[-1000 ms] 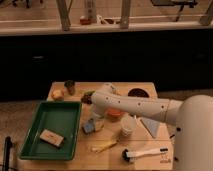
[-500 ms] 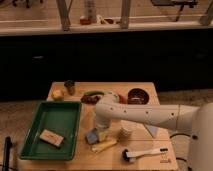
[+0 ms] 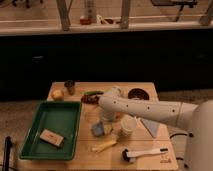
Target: Wipe table surface with sponge
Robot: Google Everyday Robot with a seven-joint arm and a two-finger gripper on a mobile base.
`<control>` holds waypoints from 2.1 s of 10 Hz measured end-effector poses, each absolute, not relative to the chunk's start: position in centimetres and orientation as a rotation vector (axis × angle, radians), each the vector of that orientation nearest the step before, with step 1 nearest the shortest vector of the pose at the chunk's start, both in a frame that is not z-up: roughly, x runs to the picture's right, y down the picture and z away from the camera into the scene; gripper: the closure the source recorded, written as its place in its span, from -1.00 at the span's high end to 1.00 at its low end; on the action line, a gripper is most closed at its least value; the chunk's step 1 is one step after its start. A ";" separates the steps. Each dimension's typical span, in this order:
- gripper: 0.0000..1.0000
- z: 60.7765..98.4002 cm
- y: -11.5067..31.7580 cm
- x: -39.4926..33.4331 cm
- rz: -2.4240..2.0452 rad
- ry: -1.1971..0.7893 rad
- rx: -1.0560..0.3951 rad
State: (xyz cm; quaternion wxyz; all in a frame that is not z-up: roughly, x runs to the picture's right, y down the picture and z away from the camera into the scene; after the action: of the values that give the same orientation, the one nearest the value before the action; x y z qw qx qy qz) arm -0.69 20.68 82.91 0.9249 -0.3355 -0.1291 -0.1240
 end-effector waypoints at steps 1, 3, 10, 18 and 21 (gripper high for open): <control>-1.00 83.5 19.9 -1.0 -0.266 -0.263 -0.685; -1.00 83.4 19.8 -3.5 -0.318 -0.291 -0.683; -1.00 81.1 23.0 -2.2 -0.334 -0.327 -0.712; -1.00 83.2 20.0 -2.0 -0.287 -0.356 -0.672; -1.00 82.9 19.9 -3.1 -0.315 -0.396 -0.663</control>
State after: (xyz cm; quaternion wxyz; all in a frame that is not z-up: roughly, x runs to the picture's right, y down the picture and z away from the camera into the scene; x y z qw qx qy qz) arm -3.12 19.90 82.91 0.9144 -0.3218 -0.1922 -0.1528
